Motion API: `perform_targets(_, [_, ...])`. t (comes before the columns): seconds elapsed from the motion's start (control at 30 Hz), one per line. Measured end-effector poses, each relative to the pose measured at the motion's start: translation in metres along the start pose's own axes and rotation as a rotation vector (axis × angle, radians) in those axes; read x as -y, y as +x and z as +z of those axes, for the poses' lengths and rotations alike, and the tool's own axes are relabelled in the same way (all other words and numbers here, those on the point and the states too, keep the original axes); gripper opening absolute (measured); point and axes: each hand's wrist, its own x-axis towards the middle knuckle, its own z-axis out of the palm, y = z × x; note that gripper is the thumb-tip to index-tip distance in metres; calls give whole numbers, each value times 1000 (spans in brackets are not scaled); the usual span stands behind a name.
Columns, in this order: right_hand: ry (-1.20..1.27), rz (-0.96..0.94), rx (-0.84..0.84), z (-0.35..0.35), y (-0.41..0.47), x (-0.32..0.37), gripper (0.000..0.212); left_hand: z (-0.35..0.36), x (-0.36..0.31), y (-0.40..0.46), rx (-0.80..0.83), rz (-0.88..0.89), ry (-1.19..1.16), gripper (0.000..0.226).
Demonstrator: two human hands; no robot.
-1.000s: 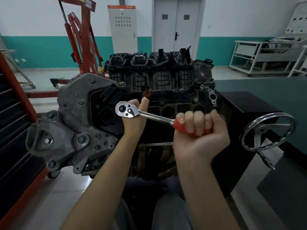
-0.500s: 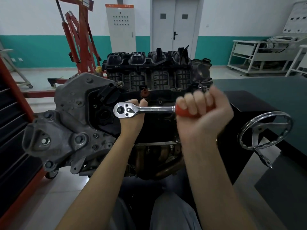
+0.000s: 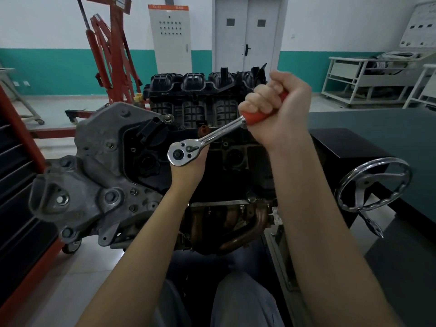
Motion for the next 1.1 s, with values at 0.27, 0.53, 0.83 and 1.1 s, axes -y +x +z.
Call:
perform_targets(0.27, [241, -293, -106, -40, -74, -40, 39, -4, -5, -4, 46, 44, 19, 43])
perform_targets(0.53, [201, -292, -50, -41, -65, -32, 36, -5, -3, 0, 57, 37, 50, 45])
perform_targets(0.83, [70, -96, -9, -13, -16, -6, 39, -2, 3, 2, 65, 64, 59, 41])
perform_targets(1.1, [253, -373, -70, -47, -98, -61, 40, -3, -6, -7, 0, 39, -48, 47])
